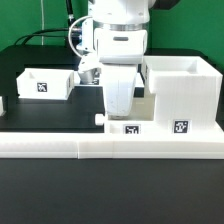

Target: Assemble drawer

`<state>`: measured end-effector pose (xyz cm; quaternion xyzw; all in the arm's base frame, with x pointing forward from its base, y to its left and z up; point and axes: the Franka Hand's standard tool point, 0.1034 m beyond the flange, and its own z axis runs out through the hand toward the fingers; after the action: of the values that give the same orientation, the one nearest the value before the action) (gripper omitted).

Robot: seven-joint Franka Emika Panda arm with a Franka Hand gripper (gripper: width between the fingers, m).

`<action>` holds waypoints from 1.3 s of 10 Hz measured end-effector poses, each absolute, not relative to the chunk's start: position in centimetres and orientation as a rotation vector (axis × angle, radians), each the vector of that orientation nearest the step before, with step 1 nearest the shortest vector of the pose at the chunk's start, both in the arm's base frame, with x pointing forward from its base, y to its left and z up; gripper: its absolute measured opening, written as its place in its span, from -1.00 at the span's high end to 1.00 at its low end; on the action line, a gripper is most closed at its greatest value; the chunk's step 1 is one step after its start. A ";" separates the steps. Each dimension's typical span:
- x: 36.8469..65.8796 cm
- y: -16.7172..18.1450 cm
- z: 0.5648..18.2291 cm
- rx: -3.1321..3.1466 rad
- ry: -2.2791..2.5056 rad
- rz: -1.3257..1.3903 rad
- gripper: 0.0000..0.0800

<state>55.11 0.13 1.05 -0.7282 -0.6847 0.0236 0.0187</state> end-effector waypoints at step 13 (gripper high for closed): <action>55.0 -0.1 0.7 -2.285 -2.140 0.013 0.66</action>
Offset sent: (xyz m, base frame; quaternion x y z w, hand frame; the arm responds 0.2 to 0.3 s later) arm 0.0000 0.0000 0.0000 0.0000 0.0000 0.0000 1.0000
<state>55.05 -0.07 0.69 -0.7299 -0.6836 0.0041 0.0056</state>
